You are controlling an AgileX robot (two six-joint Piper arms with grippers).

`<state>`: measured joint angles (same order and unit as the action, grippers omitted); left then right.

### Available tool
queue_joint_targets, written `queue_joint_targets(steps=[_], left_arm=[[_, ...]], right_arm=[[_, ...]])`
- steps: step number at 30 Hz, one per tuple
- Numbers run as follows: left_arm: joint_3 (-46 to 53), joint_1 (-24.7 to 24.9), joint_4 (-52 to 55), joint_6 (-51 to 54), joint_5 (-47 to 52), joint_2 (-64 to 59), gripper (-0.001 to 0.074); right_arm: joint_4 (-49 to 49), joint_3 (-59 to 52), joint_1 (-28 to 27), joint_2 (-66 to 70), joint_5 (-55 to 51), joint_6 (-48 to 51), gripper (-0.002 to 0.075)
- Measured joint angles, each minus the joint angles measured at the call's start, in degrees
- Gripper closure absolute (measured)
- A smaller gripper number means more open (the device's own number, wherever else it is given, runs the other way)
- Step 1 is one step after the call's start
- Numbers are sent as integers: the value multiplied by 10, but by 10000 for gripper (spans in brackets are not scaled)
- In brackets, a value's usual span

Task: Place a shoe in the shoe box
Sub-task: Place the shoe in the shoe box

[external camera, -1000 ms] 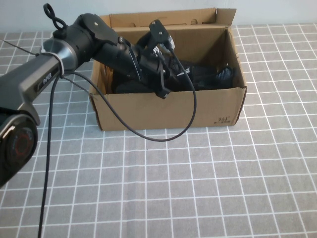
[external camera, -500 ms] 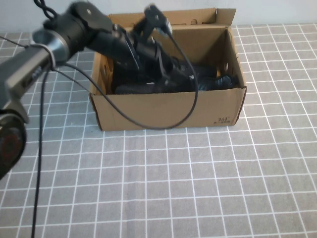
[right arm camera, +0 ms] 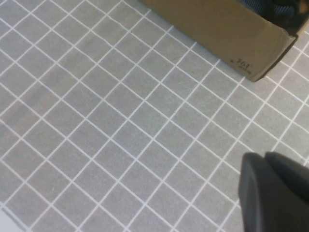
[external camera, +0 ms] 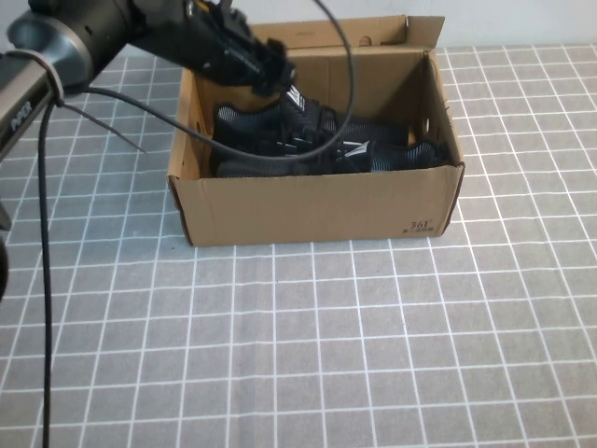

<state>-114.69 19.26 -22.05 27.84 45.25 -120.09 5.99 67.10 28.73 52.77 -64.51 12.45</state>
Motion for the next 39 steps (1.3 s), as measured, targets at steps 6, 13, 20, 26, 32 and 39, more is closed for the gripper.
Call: queue_joint_targets(steps=[6,13,20,26,32,39], left_arm=[[0,-3,108,-76,-21,-28,363],[0,-3,187,-135,-59,-62,371],[0,-3,212,-211,-80,-70,374],[0,-3,196,-218,-14,-60,374],[0,-3,194,-220,8,-18,374],[0,-3,194,-222,11,-14,375]], right_arm=[[0,0,0,5,4,0,742],[2,0,0,23,4,13,742],[7,0,0,30,4,17,742],[19,0,0,30,4,29,742],[19,0,0,30,10,31,742],[21,0,0,30,21,43,742]])
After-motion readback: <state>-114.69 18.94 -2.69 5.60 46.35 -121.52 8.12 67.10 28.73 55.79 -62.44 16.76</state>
